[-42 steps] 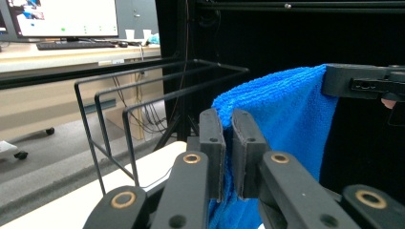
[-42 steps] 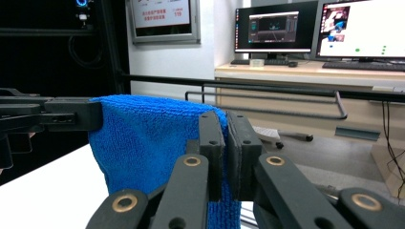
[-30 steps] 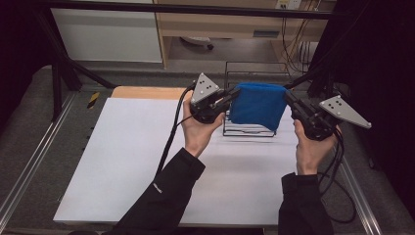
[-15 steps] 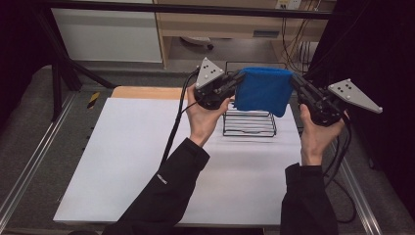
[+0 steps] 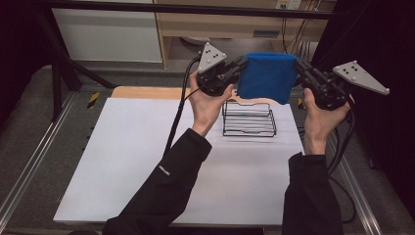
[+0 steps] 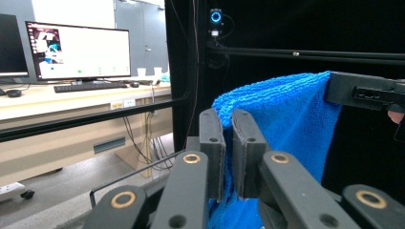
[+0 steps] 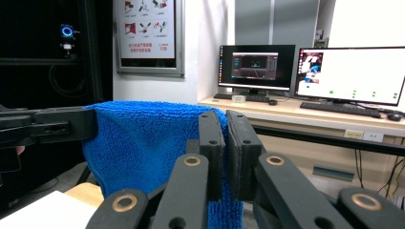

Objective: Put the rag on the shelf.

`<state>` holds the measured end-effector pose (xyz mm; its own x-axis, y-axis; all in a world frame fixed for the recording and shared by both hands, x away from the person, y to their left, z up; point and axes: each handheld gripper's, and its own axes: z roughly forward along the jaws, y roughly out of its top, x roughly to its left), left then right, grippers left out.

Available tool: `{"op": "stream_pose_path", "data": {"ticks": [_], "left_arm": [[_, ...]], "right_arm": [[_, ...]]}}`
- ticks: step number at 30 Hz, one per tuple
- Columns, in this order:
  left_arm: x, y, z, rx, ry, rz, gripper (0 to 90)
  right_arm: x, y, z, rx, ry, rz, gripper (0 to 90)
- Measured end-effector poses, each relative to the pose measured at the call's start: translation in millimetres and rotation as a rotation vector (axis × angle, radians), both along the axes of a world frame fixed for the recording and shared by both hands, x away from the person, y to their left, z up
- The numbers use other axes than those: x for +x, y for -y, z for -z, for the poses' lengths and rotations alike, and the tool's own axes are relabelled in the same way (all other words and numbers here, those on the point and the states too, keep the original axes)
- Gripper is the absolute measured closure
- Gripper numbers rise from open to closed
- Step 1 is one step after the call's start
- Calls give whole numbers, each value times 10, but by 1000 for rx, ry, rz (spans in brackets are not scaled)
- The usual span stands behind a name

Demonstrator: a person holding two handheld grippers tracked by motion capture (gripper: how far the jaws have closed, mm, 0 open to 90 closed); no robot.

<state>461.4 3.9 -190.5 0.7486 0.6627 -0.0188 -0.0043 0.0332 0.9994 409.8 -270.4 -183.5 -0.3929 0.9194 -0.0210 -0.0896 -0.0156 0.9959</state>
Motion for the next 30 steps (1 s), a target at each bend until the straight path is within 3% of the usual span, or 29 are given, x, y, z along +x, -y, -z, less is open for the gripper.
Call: {"op": "stream_pose_path", "data": {"ticks": [6, 8, 12, 15, 30], "left_arm": [[48, -10, -90, -15, 5, -7, 841], [77, -12, -126, -17, 23, -11, 841], [115, -15, -173, -33, -8, 1, 841], [164, -7, -219, -42, -5, -10, 841], [379, 12, -274, -31, 18, -50, 841]], "right_arm": [[57, -6, -102, -9, 11, -4, 864], [81, -20, -133, -12, 15, -2, 864], [127, -28, -188, -18, 20, 0, 864], [167, -24, -225, -14, 19, 3, 864], [451, -25, -292, -35, 13, 10, 864]]}}
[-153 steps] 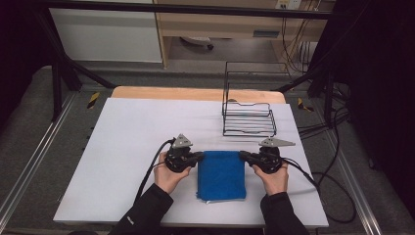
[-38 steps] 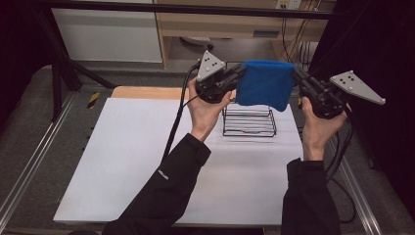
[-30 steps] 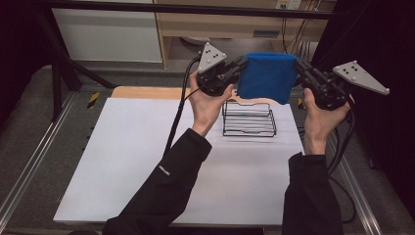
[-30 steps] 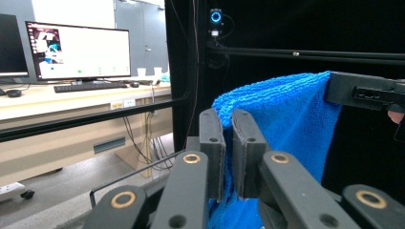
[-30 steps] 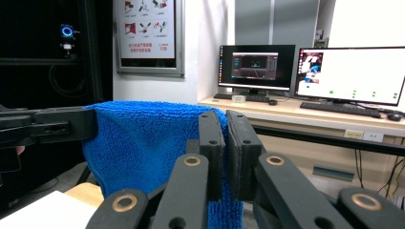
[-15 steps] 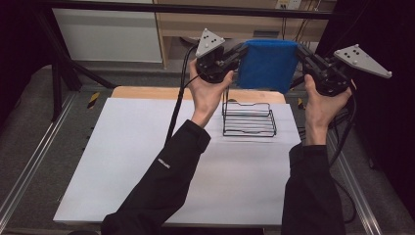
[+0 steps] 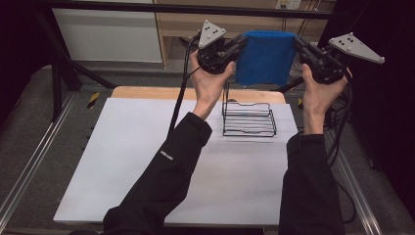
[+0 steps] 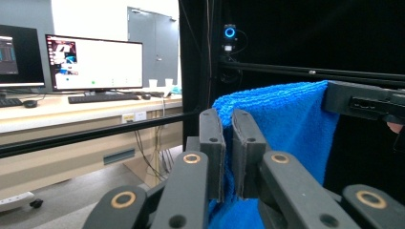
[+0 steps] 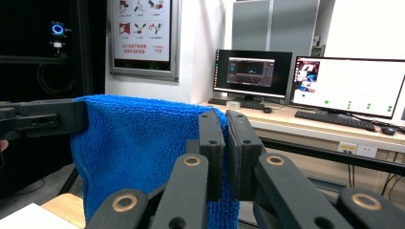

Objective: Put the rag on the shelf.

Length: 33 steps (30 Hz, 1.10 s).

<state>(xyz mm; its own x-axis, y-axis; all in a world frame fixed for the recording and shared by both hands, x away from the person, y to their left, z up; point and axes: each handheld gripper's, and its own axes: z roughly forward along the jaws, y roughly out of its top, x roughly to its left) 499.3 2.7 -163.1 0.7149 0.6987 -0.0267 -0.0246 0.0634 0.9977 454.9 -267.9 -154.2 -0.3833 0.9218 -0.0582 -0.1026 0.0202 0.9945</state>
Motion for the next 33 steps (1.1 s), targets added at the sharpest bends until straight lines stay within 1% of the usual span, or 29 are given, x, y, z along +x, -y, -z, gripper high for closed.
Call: {"op": "stream_pose_path", "data": {"ticks": [6, 8, 9, 10, 14, 17, 20, 21, 22, 26, 29, 31, 33], "left_arm": [[85, 7, -20, 6, 8, -11, 841], [119, 8, -23, 3, 10, -20, 841], [133, 10, -24, 1, 4, -15, 841], [144, 12, -26, 0, 8, -17, 841], [179, 16, -41, 24, 31, -28, 841], [219, 16, -4, 35, 22, -31, 841], [264, 14, 42, 36, 6, -28, 841], [268, 21, 61, 34, 0, -19, 841], [272, 22, 81, 38, 2, -23, 841], [276, 31, 168, 53, -5, -17, 841], [279, 27, 223, 69, -19, -14, 841], [265, 24, 257, 76, -21, -9, 841], [240, 26, 299, 77, -23, 6, 841]], "right_arm": [[117, 2, 10, -1, -6, -1, 863], [148, 2, 7, -3, -4, 0, 863], [160, 0, 2, -3, -6, -1, 863], [171, -1, -3, -7, -5, -1, 863], [226, 6, -19, -14, -9, 4, 863], [265, 9, -9, -9, -19, 2, 863], [294, 7, 19, -20, -27, 1, 863], [303, 10, 34, -23, -30, 1, 863], [316, 18, 51, -26, -35, -1, 863], [350, 45, 130, -22, -57, -3, 863], [365, 57, 189, -34, -73, -10, 863], [374, 68, 227, -42, -83, -12, 863], [369, 76, 266, -46, -90, -17, 863]]}}
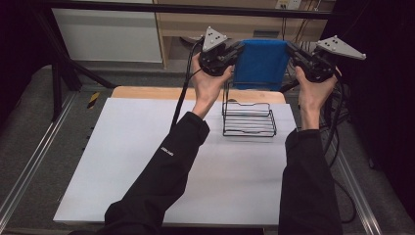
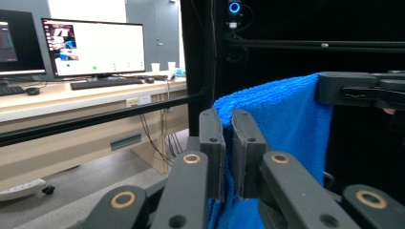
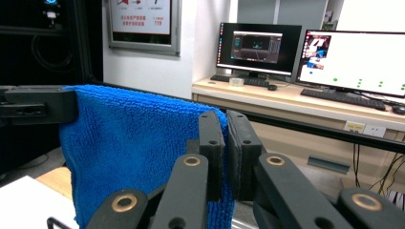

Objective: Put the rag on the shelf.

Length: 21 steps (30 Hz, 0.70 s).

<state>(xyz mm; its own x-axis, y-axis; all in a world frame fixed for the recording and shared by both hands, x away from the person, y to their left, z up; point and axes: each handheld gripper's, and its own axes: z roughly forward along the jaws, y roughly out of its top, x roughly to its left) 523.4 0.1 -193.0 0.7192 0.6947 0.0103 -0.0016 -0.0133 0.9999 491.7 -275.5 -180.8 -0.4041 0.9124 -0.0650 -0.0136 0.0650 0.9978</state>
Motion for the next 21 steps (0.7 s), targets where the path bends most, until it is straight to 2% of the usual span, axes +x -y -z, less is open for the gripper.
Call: {"op": "stream_pose_path", "data": {"ticks": [7, 14, 21], "left_arm": [[-44, -7, 139, 52, -5, 10, 841], [-57, -49, 237, 78, -29, 22, 840], [-141, -66, 286, 91, -31, 63, 839]], "right_arm": [[-36, 38, 160, 3, -39, -21, 863], [-76, 34, 305, -1, -79, -46, 862], [-158, 65, 326, -8, -78, -56, 861]]}}
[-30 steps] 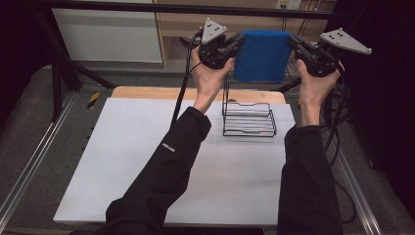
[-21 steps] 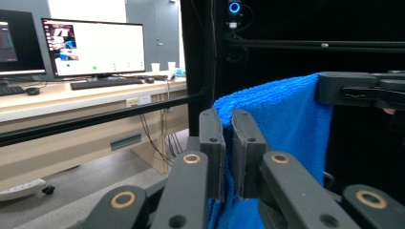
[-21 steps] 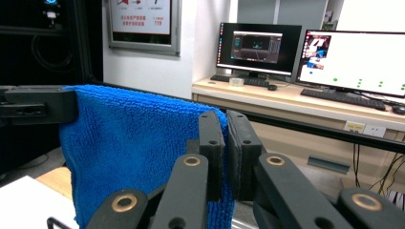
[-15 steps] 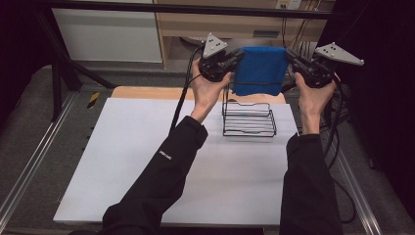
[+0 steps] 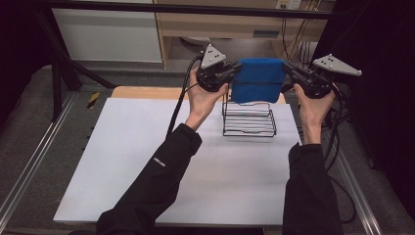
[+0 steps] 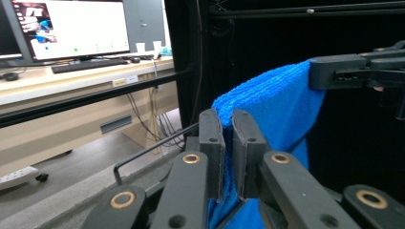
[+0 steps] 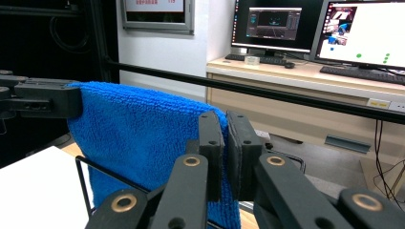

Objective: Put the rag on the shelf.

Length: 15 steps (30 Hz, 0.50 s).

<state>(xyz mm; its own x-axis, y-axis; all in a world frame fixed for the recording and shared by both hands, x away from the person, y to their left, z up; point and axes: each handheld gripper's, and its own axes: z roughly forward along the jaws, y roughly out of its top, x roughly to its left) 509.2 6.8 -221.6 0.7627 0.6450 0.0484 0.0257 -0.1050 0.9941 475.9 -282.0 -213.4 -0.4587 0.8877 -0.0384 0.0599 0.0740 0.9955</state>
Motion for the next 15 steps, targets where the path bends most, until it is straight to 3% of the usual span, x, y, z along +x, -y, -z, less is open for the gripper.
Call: {"op": "stream_pose_path", "data": {"ticks": [8, 15], "left_arm": [[-76, -31, -11, 14, 12, 16, 838], [-147, -34, 17, 42, -6, 37, 835]], "right_arm": [[-98, 3, -16, -20, -1, -16, 861], [-175, 34, 14, -41, -19, -35, 858]]}}
